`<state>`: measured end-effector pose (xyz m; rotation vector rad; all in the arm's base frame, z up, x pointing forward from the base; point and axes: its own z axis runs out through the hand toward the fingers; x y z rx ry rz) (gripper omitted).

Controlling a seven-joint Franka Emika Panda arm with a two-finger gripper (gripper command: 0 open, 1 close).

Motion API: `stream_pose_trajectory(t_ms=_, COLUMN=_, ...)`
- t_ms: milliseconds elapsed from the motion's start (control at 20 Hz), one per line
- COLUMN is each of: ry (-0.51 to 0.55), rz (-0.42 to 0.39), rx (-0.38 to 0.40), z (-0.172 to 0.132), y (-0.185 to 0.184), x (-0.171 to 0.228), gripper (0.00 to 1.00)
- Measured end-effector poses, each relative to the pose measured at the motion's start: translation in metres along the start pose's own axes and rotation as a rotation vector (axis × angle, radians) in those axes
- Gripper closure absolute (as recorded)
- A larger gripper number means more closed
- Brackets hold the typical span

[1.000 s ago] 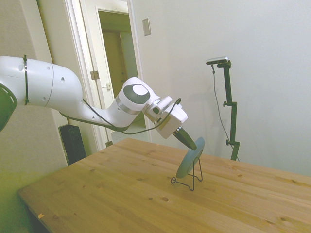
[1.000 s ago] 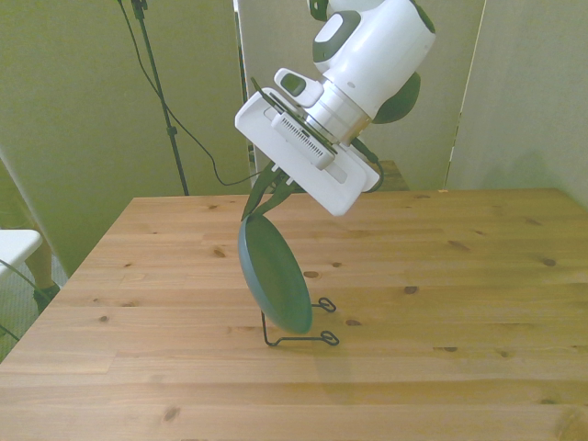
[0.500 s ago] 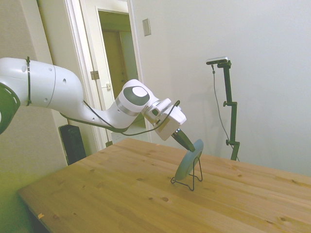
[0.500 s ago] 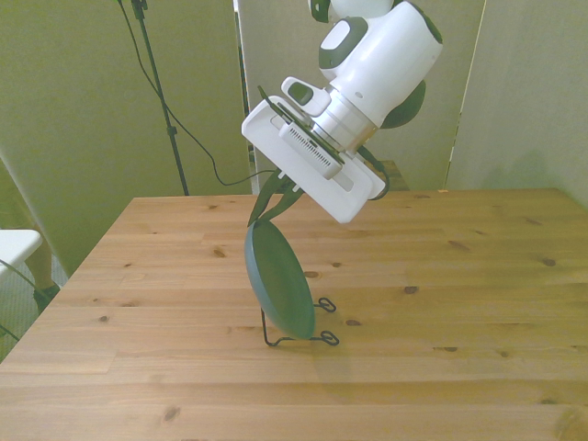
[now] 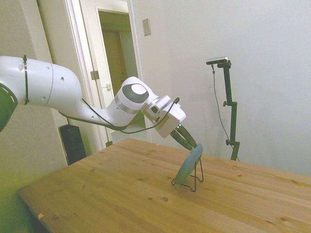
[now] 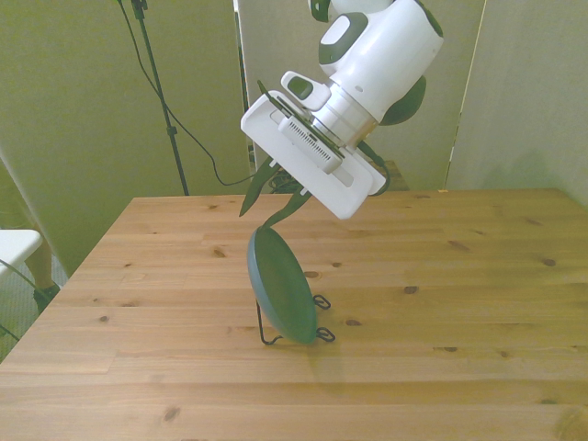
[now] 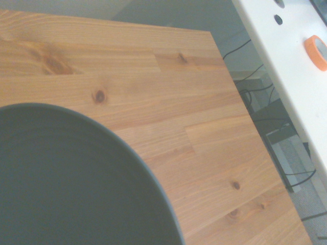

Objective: Load the plate

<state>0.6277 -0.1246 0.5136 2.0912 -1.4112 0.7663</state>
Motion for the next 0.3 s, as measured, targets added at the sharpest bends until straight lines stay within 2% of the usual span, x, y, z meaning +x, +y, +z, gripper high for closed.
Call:
stream_pose_trajectory(t_ms=150, ry=-0.038, rz=0.023, rx=0.075, z=-0.036, y=0.018, x=0.011, gripper=0.00)
stream_pose_trajectory(t_ms=300, ry=-0.156, rz=-0.025, rx=0.164, z=-0.075, y=0.048, x=0.012, gripper=0.00)
